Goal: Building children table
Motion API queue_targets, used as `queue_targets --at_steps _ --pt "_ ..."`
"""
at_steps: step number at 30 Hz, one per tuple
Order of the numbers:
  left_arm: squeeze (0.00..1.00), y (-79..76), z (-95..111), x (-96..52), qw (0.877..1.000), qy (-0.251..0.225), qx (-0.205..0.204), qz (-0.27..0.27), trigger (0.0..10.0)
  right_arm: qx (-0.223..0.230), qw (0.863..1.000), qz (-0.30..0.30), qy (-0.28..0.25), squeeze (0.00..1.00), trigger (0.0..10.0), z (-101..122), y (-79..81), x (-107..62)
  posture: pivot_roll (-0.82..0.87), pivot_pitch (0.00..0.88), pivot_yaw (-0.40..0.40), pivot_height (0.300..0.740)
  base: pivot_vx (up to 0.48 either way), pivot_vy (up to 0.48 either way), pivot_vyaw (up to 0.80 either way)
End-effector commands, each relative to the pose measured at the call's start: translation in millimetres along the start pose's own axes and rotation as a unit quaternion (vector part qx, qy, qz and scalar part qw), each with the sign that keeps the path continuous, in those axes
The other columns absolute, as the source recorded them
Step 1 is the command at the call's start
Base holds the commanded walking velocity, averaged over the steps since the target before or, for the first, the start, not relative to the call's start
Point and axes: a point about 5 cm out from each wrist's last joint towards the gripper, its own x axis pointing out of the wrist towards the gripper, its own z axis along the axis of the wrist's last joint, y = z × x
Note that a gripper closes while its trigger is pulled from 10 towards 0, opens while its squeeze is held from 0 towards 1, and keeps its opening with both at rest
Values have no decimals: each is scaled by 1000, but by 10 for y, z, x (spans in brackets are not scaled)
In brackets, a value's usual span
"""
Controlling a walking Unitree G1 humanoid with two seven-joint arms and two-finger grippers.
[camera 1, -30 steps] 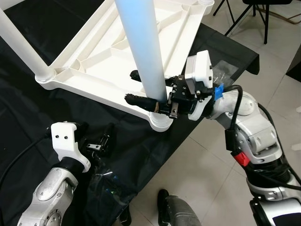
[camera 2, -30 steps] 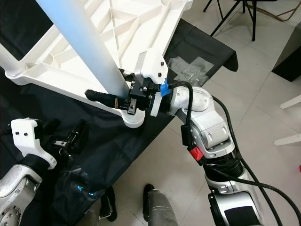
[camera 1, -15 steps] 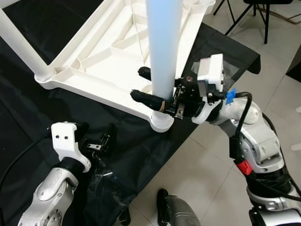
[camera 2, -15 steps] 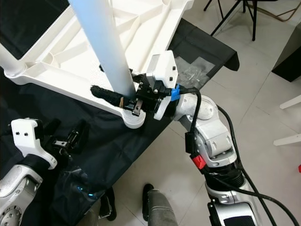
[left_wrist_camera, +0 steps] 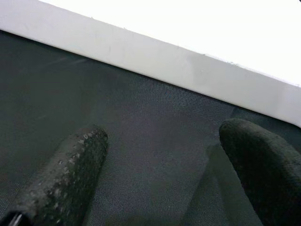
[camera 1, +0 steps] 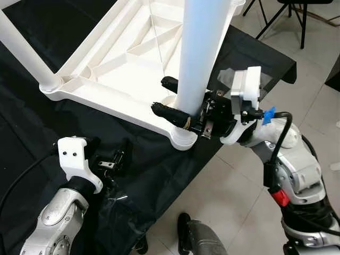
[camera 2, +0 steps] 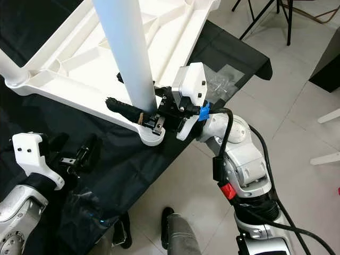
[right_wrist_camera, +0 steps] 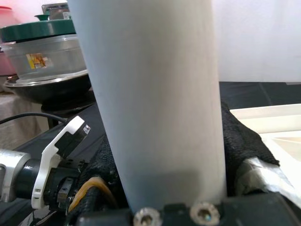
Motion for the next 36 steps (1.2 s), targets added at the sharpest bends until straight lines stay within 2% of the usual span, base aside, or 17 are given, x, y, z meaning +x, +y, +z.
queue_targets --at_steps 1,9,23,29,35,36 --pt "0 39 -40 -39 1000 13 4 7 10000 65 997 4 49 0 10000 -257 127 -33 -40 390 -21 740 0 0 0" --pt "0 43 -36 -27 1000 14 5 6 10000 81 995 -32 39 0 10000 -264 198 -69 -39 394 -15 740 0 0 0" --pt "0 53 -32 -19 1000 13 6 7 10000 88 992 -74 50 0 10000 -291 205 -80 -43 395 -13 740 0 0 0" --pt "0 58 -35 -19 1000 14 6 6 10000 91 983 -141 74 0 10000 -381 235 -99 -44 390 -8 740 0 0 0" --pt "0 58 -41 -23 1000 15 7 4 10000 83 977 -173 96 0 10000 -422 250 -116 -42 384 -9 740 0 0 0" --pt "0 58 -44 -25 1000 15 7 5 10000 79 971 -197 110 0 10000 -443 247 -134 -40 379 -12 740 0 0 0"
